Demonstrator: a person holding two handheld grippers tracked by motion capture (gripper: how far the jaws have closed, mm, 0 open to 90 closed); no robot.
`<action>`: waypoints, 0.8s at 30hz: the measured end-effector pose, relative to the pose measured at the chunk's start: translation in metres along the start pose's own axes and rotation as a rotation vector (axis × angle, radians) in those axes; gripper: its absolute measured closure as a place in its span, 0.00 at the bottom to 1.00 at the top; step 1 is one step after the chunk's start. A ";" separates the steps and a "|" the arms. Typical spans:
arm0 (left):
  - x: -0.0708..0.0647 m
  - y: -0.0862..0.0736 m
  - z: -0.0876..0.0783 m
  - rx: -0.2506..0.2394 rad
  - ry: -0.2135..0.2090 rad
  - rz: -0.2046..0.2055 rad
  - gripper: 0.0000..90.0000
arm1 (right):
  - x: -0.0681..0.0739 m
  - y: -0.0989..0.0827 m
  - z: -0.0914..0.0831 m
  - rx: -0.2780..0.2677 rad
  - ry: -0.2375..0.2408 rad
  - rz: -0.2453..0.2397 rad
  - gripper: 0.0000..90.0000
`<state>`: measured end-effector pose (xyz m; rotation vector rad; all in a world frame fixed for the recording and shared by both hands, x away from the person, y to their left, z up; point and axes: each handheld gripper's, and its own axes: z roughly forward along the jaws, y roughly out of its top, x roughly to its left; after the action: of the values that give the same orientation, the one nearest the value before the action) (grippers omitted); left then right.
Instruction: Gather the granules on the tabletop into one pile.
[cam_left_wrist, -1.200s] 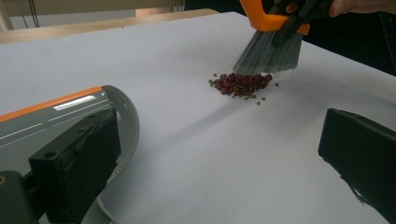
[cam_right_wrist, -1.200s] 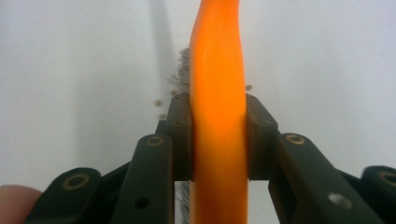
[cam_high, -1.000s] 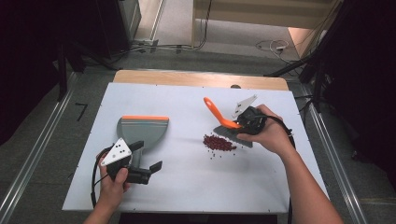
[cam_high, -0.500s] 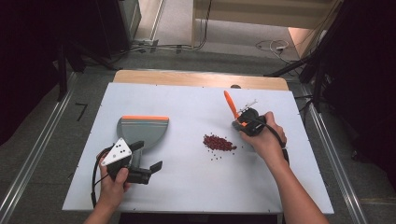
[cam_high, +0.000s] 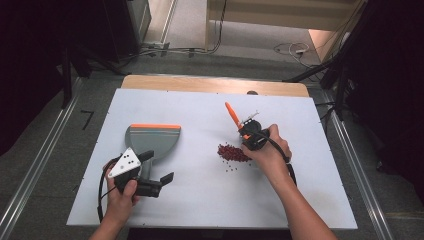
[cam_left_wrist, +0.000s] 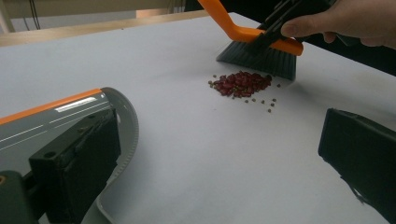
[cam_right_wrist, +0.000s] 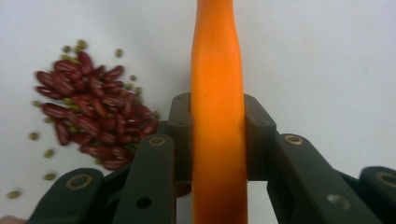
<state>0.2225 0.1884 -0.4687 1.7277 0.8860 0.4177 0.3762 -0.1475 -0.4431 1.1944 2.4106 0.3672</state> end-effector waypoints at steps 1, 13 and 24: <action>0.000 0.000 0.000 -0.001 0.000 -0.003 0.00 | 0.002 0.001 -0.001 0.000 0.002 0.002 0.76; 0.002 0.000 -0.002 -0.003 0.004 -0.006 0.00 | 0.016 0.007 -0.011 -0.059 0.068 -0.066 0.76; 0.002 0.000 -0.001 -0.005 0.004 -0.009 0.00 | 0.010 0.002 -0.052 -0.149 0.366 -0.372 0.76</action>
<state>0.2230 0.1900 -0.4689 1.7177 0.8951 0.4174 0.3470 -0.1403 -0.3991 0.6351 2.7840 0.6789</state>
